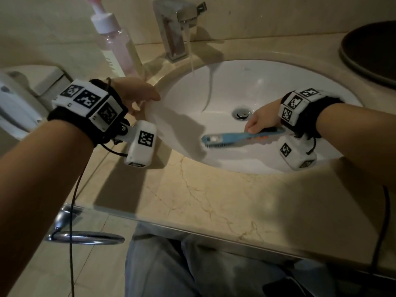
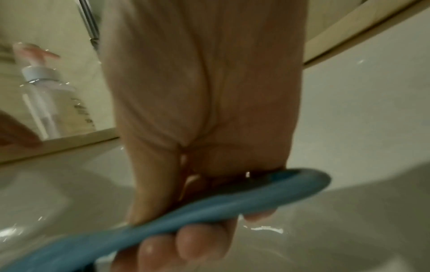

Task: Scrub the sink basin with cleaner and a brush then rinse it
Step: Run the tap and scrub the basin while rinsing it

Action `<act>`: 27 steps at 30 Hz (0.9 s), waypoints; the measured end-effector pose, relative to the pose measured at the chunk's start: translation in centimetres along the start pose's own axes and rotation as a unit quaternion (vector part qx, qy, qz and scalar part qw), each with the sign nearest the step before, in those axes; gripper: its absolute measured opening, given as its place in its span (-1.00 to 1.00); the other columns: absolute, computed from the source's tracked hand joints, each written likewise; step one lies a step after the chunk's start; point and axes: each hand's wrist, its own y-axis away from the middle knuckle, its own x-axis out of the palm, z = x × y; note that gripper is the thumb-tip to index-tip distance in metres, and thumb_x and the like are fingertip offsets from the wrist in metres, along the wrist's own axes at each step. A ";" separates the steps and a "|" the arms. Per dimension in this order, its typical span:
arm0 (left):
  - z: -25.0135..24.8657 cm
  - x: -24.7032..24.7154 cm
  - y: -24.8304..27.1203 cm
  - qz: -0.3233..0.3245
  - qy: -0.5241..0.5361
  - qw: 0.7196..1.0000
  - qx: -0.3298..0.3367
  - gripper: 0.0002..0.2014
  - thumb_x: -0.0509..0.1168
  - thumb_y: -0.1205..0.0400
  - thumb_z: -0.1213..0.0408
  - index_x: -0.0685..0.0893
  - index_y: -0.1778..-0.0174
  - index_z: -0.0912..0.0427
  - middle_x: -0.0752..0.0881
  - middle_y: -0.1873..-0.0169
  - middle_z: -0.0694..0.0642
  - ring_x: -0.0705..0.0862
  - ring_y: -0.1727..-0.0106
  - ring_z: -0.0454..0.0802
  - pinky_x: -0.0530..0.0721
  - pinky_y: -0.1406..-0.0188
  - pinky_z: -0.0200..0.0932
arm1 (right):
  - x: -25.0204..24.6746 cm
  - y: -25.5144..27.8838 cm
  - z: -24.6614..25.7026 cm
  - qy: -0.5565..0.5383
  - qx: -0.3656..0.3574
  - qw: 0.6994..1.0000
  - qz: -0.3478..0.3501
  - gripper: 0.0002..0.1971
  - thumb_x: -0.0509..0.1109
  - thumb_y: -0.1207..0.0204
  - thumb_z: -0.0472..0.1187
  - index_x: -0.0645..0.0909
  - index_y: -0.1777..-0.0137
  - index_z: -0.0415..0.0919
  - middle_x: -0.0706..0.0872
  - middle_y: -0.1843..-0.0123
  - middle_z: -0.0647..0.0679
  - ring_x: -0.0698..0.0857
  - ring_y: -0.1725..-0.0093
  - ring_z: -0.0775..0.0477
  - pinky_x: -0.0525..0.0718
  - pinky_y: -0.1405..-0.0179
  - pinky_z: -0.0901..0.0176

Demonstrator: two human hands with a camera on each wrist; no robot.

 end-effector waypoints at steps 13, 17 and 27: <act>0.5 -2.0 0.6 0.050 0.028 0.998 0.007 -0.81 0.12 -0.73 0.30 0.64 0.08 0.14 0.65 0.14 0.00 0.56 0.16 -0.08 0.53 0.22 -0.28 | -1.1 -2.6 1.8 -0.106 0.006 0.989 -0.103 -0.75 0.09 -0.69 -0.26 0.62 -0.05 -0.23 0.47 0.43 -0.04 0.39 0.49 0.02 0.39 0.41 0.25; 1.1 -1.9 -0.9 0.070 0.074 0.994 -0.028 -0.77 0.09 -0.75 0.24 0.57 0.17 0.17 0.73 0.37 0.04 0.66 0.43 -0.11 0.61 0.60 -0.46 | -1.7 -3.6 2.3 -0.146 -0.068 0.987 0.009 -0.72 0.16 -0.67 -0.33 0.65 -0.24 -0.24 0.59 0.50 0.08 0.46 0.39 0.04 0.44 0.30 0.33; 2.6 -2.3 -3.4 0.088 0.160 0.983 -0.018 -0.76 0.11 -0.73 0.28 0.57 0.23 0.20 0.68 0.69 -0.06 0.64 0.70 -0.24 0.58 0.68 -0.48 | -2.6 -4.1 -0.2 -0.068 0.093 0.975 -0.188 -0.67 0.20 -0.66 -0.25 0.61 -0.35 -0.30 0.70 -0.23 -0.24 0.60 -0.06 -0.18 0.52 -0.01 0.16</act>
